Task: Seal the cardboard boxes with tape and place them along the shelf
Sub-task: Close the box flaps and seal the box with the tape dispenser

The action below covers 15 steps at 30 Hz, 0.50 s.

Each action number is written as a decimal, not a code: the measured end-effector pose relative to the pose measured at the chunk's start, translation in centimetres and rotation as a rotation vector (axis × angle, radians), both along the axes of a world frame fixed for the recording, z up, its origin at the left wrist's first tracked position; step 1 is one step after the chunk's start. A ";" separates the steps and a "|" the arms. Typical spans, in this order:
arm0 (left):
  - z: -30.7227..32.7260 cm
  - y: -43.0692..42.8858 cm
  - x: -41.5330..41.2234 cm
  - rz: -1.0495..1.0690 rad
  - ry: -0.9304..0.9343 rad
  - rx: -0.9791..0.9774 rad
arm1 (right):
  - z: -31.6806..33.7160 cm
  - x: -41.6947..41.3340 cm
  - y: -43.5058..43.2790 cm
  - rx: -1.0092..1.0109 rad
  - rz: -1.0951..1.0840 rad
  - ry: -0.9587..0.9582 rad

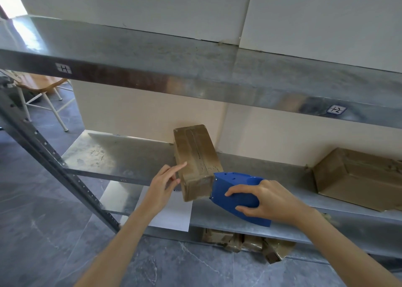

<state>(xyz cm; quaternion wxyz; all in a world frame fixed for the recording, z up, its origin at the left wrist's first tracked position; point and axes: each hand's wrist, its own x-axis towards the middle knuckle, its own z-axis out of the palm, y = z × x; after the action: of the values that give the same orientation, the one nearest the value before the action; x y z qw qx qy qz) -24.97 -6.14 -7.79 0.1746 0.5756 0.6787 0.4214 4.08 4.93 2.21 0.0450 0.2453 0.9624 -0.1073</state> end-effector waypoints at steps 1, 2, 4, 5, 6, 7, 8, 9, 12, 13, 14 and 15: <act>-0.1 0.1 -0.1 0.008 0.016 0.017 | 0.0 0.0 0.0 0.003 -0.002 0.000; -0.2 0.2 -0.3 0.014 0.034 0.036 | 0.0 0.0 0.1 0.011 -0.003 -0.004; -0.4 0.6 -0.3 0.026 0.071 0.077 | 0.1 0.1 0.1 0.028 -0.003 -0.008; -0.4 0.8 -0.2 0.036 0.089 0.095 | 0.1 0.1 0.1 0.028 -0.003 -0.006; -0.4 1.1 0.0 0.048 0.103 0.110 | 0.1 0.1 0.1 0.023 -0.005 -0.005; -0.4 1.3 0.1 0.060 0.105 0.118 | 0.1 0.1 0.2 0.020 -0.007 -0.008; -0.5 1.5 0.3 0.069 0.100 0.122 | 0.1 0.0 0.2 0.023 -0.009 -0.012; -0.5 1.8 0.4 0.077 0.091 0.127 | 0.1 0.0 0.3 0.029 -0.010 -0.012; -0.7 2.1 1.1 0.127 0.072 0.186 | 0.1 -0.2 0.4 0.035 -0.016 -0.013; -0.8 2.2 1.3 0.141 0.071 0.210 | 0.1 -0.2 0.5 0.036 -0.018 -0.014; -1.0 2.3 1.6 0.150 0.068 0.228 | 0.1 -0.2 0.5 0.032 -0.021 -0.010; -1.1 2.3 1.7 0.155 0.062 0.237 | 0.0 -0.3 0.6 0.025 -0.025 -0.007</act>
<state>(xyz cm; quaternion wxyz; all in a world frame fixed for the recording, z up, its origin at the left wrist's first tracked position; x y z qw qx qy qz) -23.28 -3.82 -8.92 0.0512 0.5510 0.6714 0.4929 3.81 5.52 2.25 0.0439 0.2584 0.9603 -0.0952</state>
